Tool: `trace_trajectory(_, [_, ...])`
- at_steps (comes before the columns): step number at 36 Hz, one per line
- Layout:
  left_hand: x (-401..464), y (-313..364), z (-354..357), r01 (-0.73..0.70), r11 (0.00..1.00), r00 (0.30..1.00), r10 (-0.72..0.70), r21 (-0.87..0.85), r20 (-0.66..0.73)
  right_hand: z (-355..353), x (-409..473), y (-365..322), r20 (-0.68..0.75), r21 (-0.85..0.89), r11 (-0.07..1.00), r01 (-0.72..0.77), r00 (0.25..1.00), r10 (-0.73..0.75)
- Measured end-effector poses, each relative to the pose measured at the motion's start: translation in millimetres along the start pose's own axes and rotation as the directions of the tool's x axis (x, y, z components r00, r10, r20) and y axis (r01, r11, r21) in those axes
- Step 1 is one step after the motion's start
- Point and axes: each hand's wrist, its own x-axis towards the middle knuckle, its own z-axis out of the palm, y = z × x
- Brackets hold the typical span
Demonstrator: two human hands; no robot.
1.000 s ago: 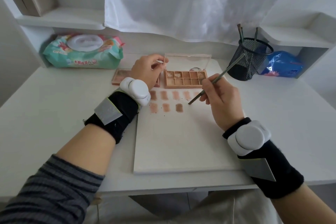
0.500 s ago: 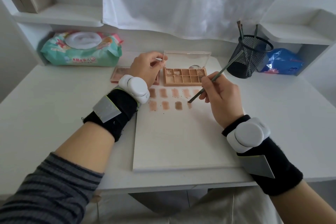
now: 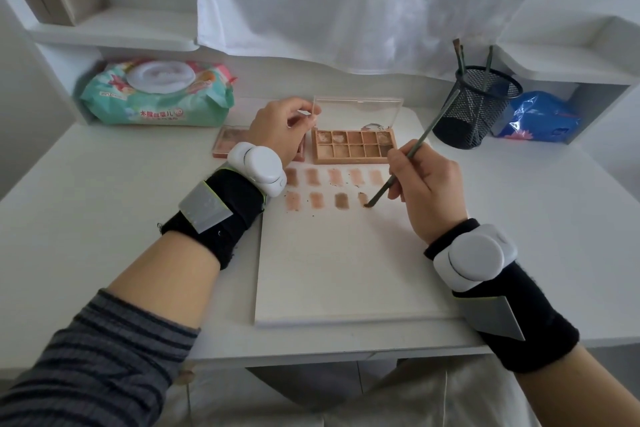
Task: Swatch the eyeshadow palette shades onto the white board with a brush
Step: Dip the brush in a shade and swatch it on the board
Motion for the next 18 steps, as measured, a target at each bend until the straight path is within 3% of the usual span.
trace_trajectory(12, [1.2,-0.5,0.6,-0.016,0.999,1.0,0.017,-0.032,0.01,0.4,1.0,0.7,-0.008,-0.014,1.0,0.009,1.0,-0.009])
trace_trajectory(18, [2.1,-2.1,1.2,-0.023,0.999,1.0,0.024,-0.026,0.015,0.3,0.6,-1.0,-0.028,0.07,0.997,0.021,0.999,-0.019])
